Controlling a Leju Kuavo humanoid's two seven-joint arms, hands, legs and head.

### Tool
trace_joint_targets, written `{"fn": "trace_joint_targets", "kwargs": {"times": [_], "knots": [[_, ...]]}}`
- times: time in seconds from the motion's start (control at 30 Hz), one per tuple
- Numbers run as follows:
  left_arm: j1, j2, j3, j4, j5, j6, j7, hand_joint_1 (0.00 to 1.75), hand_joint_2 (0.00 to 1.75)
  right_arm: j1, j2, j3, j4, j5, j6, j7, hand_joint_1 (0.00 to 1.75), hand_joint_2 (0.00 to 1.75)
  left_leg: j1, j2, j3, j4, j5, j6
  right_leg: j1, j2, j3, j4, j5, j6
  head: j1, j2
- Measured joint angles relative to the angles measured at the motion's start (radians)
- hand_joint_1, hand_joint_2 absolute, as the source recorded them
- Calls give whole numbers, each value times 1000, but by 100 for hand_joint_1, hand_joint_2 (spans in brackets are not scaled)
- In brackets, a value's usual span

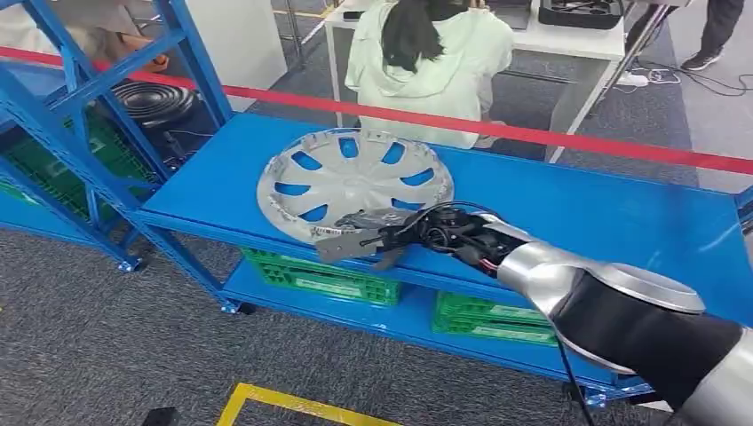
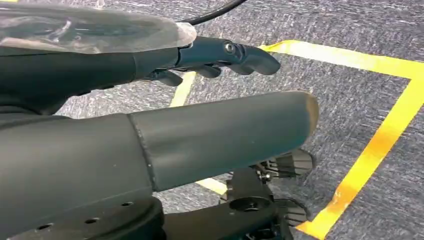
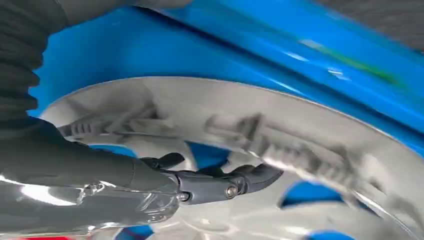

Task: Take the parts from the cabinet and place them on the table.

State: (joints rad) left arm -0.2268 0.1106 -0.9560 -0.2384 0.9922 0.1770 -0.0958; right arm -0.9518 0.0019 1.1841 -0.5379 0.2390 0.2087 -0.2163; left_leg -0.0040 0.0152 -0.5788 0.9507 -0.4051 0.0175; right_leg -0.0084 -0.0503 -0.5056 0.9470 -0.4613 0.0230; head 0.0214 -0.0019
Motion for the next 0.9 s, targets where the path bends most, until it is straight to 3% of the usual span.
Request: {"fn": "trace_joint_targets", "kwargs": {"times": [0.2, 0.9], "knots": [[0, 0, 0, 0, 0, 0, 0, 0, 0, -17, 3, 40, 32, 152, -12, 40, 0, 175, 0, 0, 0, 0, 0, 0, 0, 0, 0, 0, 0, 0, 0, 0], [-1, 0, 0, 0, -11, -3, 0, 0, 0, -32, 6, 82, 54, 168, -22, 40, 0, 175, 0, 0, 1, 0, 0, 0, 0, 0, 1, 0, 0, 0, 0, 0]]}}
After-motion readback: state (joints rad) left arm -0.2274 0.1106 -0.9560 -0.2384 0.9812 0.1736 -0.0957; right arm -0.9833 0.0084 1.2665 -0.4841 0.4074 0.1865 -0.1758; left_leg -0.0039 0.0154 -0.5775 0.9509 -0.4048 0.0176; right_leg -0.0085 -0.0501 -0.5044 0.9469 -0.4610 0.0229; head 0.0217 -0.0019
